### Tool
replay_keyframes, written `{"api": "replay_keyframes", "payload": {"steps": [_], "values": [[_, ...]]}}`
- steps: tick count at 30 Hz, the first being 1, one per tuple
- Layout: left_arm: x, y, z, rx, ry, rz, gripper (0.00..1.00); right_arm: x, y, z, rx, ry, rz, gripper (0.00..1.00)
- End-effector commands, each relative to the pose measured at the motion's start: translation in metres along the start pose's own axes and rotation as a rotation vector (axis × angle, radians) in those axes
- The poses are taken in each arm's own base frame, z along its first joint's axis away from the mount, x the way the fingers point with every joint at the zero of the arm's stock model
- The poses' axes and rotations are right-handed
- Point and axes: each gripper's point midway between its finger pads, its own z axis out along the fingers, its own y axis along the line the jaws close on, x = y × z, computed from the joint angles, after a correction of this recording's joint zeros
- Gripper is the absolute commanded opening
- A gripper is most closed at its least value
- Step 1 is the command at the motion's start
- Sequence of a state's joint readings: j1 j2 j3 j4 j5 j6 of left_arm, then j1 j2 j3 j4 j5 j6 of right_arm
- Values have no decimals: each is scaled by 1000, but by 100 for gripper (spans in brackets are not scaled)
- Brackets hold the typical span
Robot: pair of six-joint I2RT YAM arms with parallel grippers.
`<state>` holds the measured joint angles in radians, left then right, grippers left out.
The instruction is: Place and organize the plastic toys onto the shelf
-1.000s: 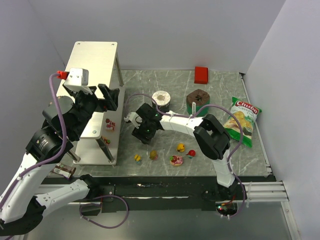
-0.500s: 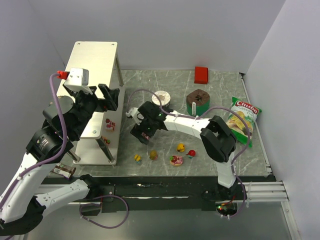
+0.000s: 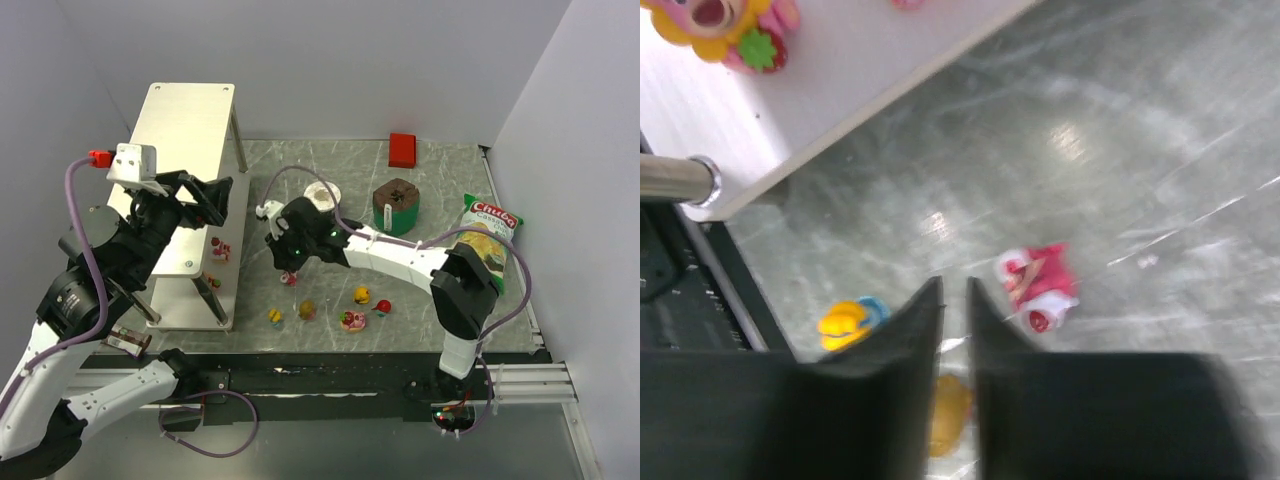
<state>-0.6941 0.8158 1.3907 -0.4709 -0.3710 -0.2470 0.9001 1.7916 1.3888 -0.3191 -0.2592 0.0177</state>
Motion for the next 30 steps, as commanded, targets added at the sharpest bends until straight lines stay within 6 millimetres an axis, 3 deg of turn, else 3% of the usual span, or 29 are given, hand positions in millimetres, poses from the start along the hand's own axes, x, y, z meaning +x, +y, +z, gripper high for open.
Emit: {"api": "replay_keyframes", "payload": {"steps": [1, 5, 11, 21, 30], "values": [[-6, -6, 4, 28, -24, 9, 97, 4, 21, 16, 42, -20, 50, 0], [-6, -6, 5, 25, -19, 15, 96, 20, 21, 45, 104, 52, 84, 0], [-3, -3, 3, 13, -12, 13, 97, 46, 4, 61, 199, 122, 129, 0], [0, -2, 5, 5, -5, 9, 96, 75, -21, 61, 332, 166, 153, 0], [4, -2, 6, 4, 0, 8, 96, 86, -27, 55, 375, 177, 178, 0]]}}
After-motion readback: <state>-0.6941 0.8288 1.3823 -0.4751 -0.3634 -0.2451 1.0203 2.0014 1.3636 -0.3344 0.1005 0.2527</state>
